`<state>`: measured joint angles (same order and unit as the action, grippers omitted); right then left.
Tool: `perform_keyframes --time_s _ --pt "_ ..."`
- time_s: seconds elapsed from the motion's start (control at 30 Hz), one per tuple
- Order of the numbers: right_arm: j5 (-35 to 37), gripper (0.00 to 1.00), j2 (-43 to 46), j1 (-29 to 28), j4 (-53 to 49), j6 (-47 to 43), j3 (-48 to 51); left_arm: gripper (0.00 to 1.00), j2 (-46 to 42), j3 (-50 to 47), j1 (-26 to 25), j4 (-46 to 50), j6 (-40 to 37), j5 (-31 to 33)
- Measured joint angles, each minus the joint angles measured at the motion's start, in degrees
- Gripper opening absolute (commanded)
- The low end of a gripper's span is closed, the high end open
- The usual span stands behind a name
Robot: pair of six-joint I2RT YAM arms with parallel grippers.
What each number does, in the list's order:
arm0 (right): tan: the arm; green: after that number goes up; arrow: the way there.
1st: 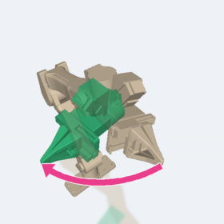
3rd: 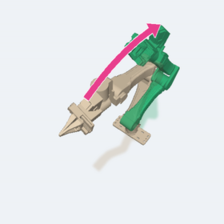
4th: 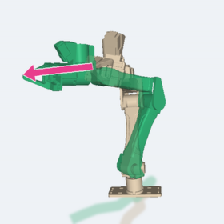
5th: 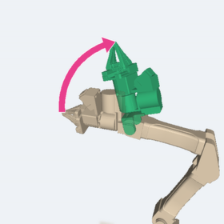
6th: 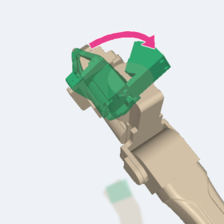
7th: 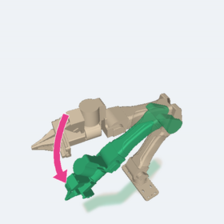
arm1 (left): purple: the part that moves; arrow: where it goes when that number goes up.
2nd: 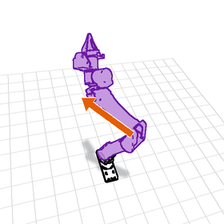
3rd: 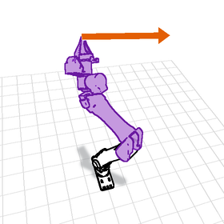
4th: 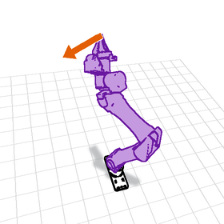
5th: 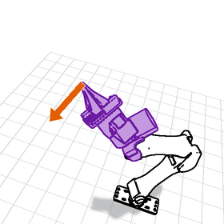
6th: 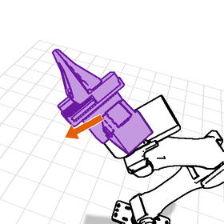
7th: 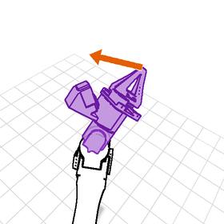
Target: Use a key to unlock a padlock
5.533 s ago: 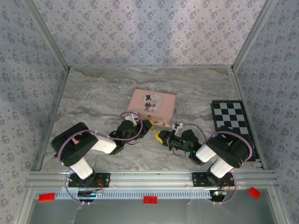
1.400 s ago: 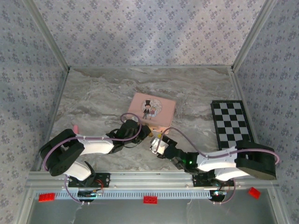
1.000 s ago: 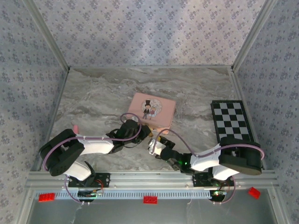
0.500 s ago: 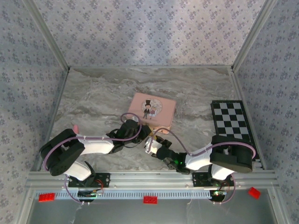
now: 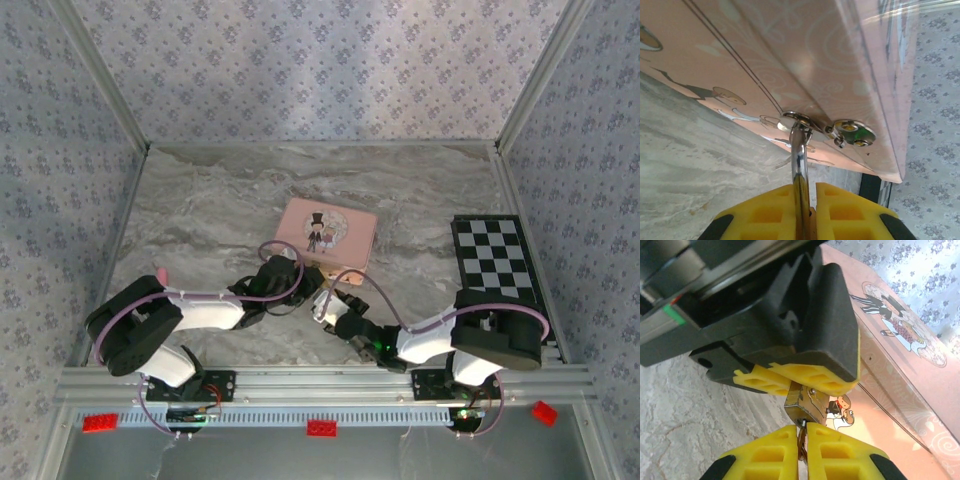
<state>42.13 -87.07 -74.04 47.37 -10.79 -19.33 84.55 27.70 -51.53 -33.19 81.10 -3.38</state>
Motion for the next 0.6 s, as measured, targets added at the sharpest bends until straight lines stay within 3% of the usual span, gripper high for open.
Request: perform_keyframes --time_s 0.4,0.6 --pt "-14.23 0.05 13.92 7.19 -15.58 30.12 0.02 0.00 1.84 0.39 -0.37 -5.66 0.00 -0.15" --pt "-17.22 0.04 15.19 7.72 -17.51 37.92 1.81 0.00 5.29 0.66 -1.03 -6.99 0.87 -1.79"
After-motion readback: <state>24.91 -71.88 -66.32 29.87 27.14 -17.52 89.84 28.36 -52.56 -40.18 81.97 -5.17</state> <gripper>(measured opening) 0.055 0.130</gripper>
